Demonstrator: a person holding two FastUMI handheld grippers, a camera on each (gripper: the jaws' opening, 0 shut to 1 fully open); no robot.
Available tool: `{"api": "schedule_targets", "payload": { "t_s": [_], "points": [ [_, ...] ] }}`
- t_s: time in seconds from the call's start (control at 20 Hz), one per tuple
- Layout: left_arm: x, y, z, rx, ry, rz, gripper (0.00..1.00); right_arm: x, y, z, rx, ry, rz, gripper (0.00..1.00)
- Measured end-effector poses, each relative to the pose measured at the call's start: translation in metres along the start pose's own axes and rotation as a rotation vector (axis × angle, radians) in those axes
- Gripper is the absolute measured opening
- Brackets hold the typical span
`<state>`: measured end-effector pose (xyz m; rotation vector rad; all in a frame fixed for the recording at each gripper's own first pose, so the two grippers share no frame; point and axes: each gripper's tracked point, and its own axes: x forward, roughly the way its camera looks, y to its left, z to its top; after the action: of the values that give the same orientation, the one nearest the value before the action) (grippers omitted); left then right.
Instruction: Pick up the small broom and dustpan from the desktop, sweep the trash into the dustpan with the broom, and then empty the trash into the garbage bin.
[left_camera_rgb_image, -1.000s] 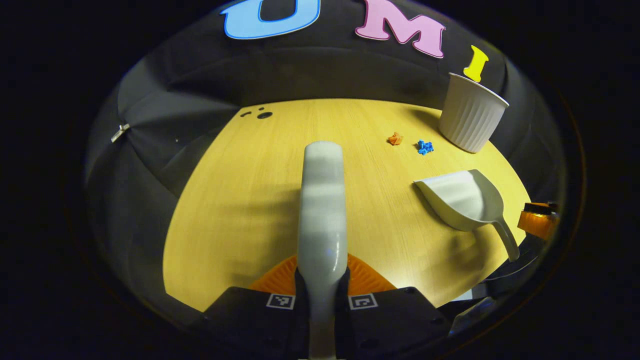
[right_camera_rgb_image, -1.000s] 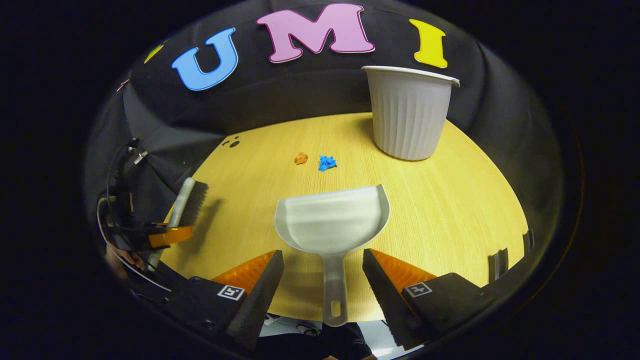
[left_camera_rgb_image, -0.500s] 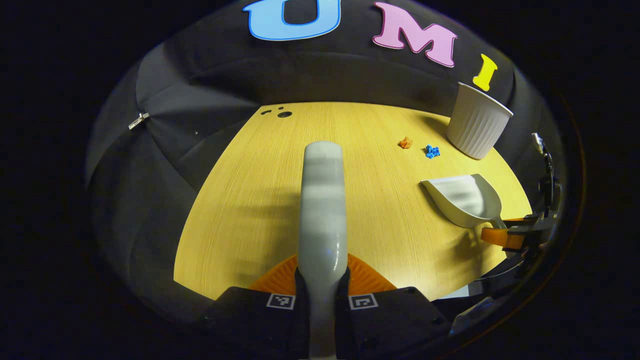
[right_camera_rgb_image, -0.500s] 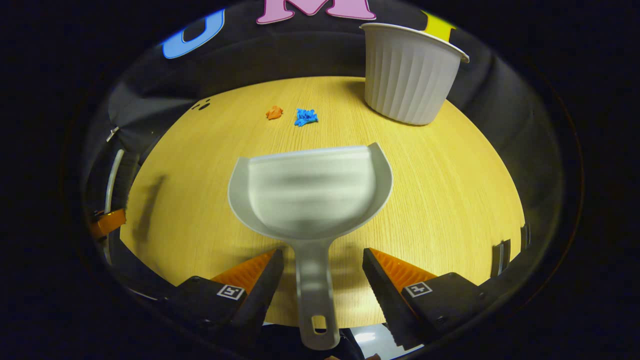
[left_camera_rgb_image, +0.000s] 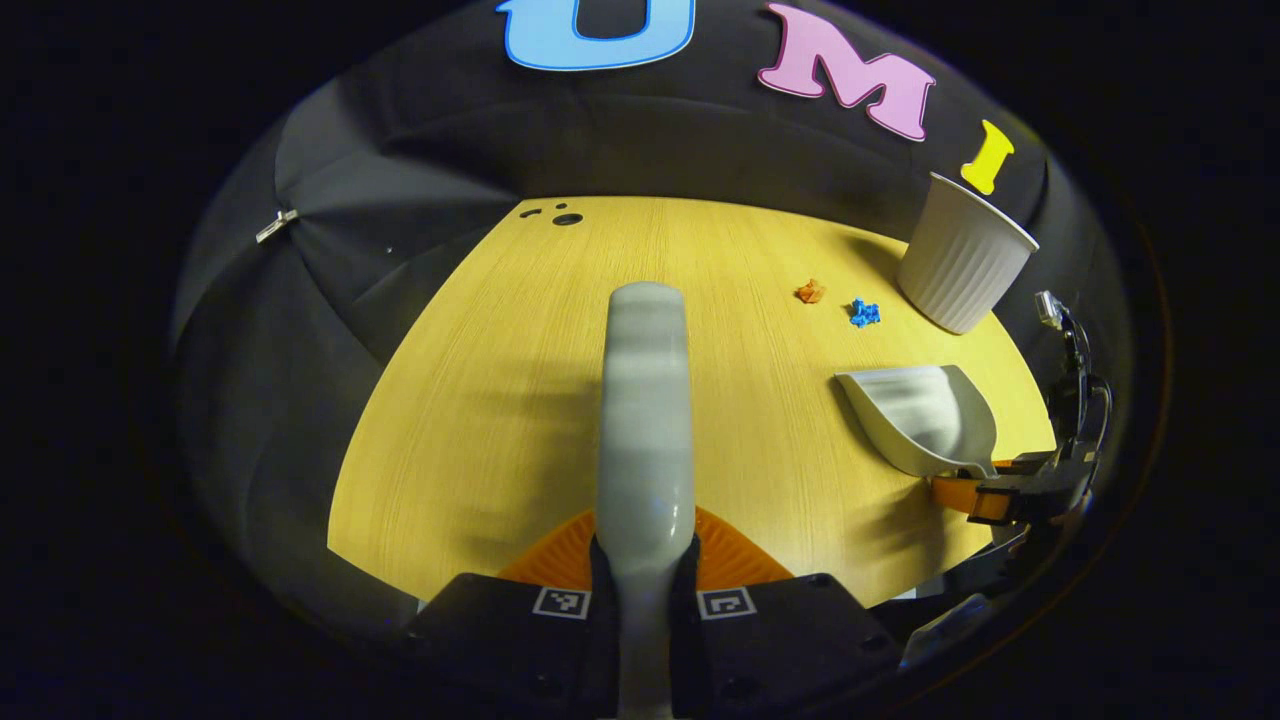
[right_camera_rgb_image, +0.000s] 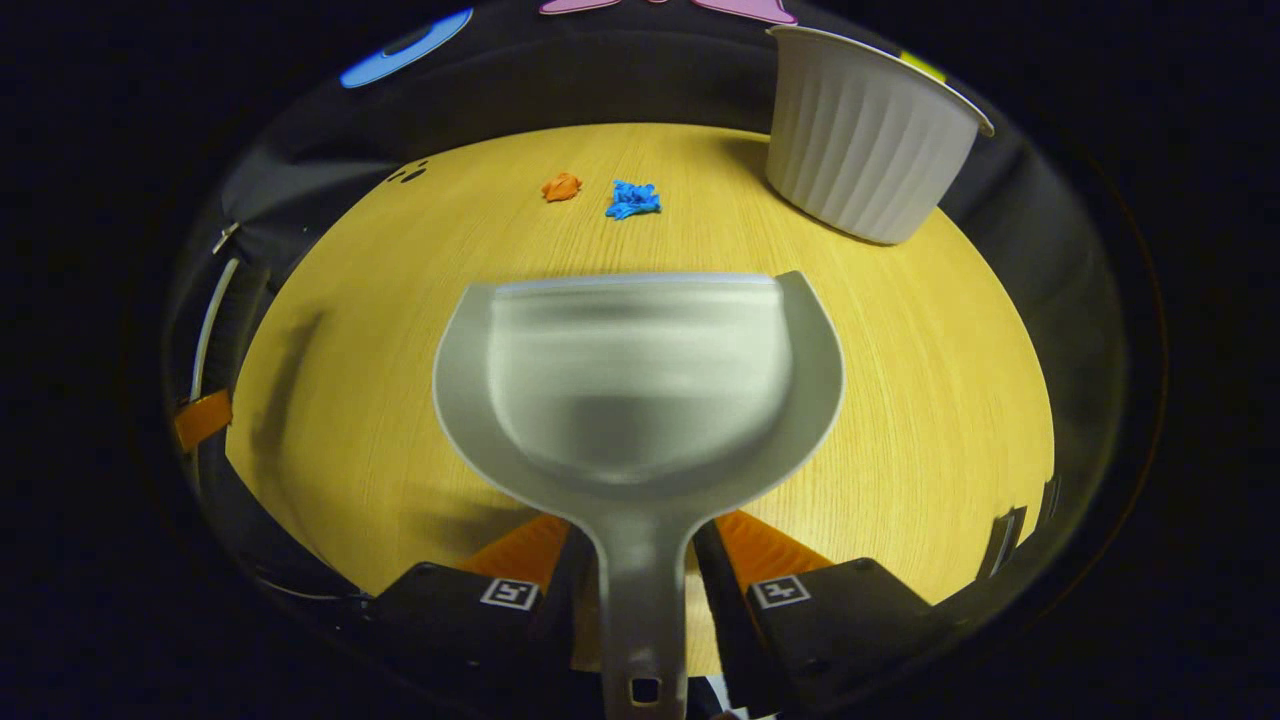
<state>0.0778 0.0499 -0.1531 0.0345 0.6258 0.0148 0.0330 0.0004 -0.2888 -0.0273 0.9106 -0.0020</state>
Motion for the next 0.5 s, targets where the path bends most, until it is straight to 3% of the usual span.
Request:
{"api": "schedule_targets", "payload": {
  "t_s": [0.15,0.35,0.4,0.5],
  "points": [
    [0.005,-0.012,0.007,0.022,0.007,-0.004,0.24,-0.002,-0.001,0.000,-0.009,0.023,0.036,0.39],
    [0.018,-0.027,0.023,0.049,0.023,-0.008,0.24,-0.004,0.000,-0.002,-0.010,0.068,0.110,0.32],
    [0.022,-0.030,0.030,0.052,0.025,-0.010,0.24,-0.004,-0.002,-0.002,0.012,0.080,0.130,0.36],
    [0.033,-0.040,0.046,0.069,0.023,-0.015,0.24,-0.003,-0.004,0.001,0.005,0.080,0.159,0.35]
  ]
}}
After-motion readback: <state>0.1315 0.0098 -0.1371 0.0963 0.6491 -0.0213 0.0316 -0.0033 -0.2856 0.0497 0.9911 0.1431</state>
